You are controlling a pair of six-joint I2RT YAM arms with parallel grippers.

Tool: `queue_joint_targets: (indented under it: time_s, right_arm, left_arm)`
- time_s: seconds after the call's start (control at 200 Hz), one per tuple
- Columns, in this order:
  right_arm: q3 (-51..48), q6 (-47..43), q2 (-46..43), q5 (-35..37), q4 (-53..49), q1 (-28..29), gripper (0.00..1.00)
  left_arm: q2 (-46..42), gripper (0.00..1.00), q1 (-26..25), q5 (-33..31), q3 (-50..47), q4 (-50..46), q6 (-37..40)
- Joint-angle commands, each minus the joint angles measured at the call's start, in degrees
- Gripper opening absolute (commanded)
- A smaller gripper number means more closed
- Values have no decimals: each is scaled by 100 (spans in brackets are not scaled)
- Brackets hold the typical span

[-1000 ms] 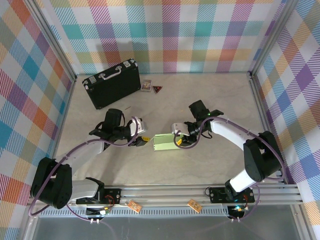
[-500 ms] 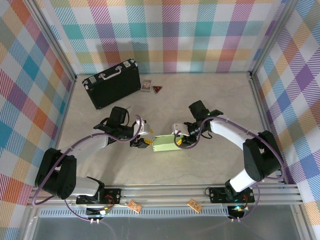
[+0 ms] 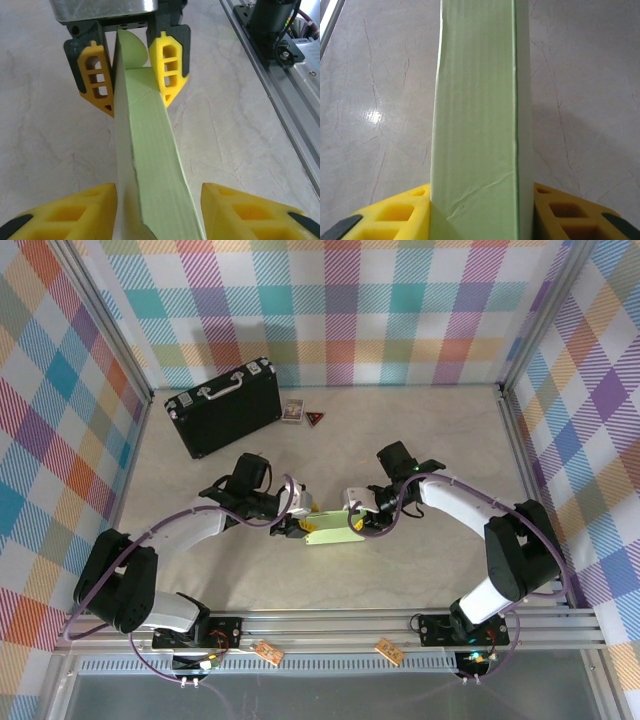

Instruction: Fold the paper box

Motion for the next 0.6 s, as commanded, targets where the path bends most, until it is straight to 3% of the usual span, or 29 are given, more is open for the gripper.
queue_joint_targets:
  time_s: [0.0,0.165,0.345,0.485,0.595]
  right_arm:
    - [113,-125,67,-306,-197,19,41]
    - [139,-125,84,-312,-225,19,41]
    - [146,-152,40,-279,-290,19,41]
    - [196,-176,64,-275,-317,20,41]
    - [227,-205,106,-170,-353,19,41]
  left_arm:
    - [131,47,-34,46,226,-82,96]
    - [-383,57,-27,-63,62,-559,166]
    - [-1101,58,204,-1795,-381,-299,-203]
    - [-1234,55,426,-1477,-472,-109,-174]
    - [-1658,56,592,-1226,-1207,1153,-658]
